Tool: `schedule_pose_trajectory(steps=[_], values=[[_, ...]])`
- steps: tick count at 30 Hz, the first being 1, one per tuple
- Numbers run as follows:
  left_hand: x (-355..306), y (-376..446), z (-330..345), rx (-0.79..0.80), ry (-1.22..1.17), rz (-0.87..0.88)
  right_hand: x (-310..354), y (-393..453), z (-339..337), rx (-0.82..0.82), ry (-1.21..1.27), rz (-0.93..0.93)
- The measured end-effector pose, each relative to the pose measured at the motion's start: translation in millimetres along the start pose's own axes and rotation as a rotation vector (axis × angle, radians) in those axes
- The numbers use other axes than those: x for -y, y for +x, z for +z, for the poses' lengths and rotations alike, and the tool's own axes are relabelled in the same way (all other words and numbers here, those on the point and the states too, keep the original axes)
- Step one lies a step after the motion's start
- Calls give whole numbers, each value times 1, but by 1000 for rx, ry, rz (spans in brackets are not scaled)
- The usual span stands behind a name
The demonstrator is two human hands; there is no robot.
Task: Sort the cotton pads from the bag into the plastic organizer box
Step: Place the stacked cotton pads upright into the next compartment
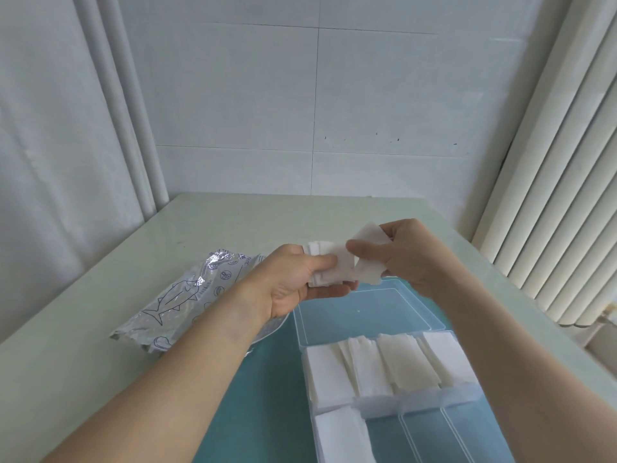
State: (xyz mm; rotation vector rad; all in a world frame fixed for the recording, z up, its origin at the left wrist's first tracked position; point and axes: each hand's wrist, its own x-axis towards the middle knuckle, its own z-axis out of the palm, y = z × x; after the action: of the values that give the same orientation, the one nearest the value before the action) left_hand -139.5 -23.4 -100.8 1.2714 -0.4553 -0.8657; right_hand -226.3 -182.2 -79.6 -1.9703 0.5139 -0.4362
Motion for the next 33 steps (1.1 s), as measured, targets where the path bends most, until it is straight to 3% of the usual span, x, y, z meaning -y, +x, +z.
schedule_pose_trajectory(steps=[6, 11, 18, 26, 33], values=[[1, 5, 1, -190, -38, 94, 13, -11, -5, 42, 276, 36], [0, 3, 5, -122, 1, 122, 11, -11, -3, -22, 338, 4], [-3, -1, 7, 8, -1, 80, 8, -10, 1, -32, 212, -38], [-4, 6, 3, -254, -101, 121, 15, -16, 3, 8, 40, -44], [-5, 6, 5, -251, -117, 79, 16, -15, 6, -70, -124, -141]])
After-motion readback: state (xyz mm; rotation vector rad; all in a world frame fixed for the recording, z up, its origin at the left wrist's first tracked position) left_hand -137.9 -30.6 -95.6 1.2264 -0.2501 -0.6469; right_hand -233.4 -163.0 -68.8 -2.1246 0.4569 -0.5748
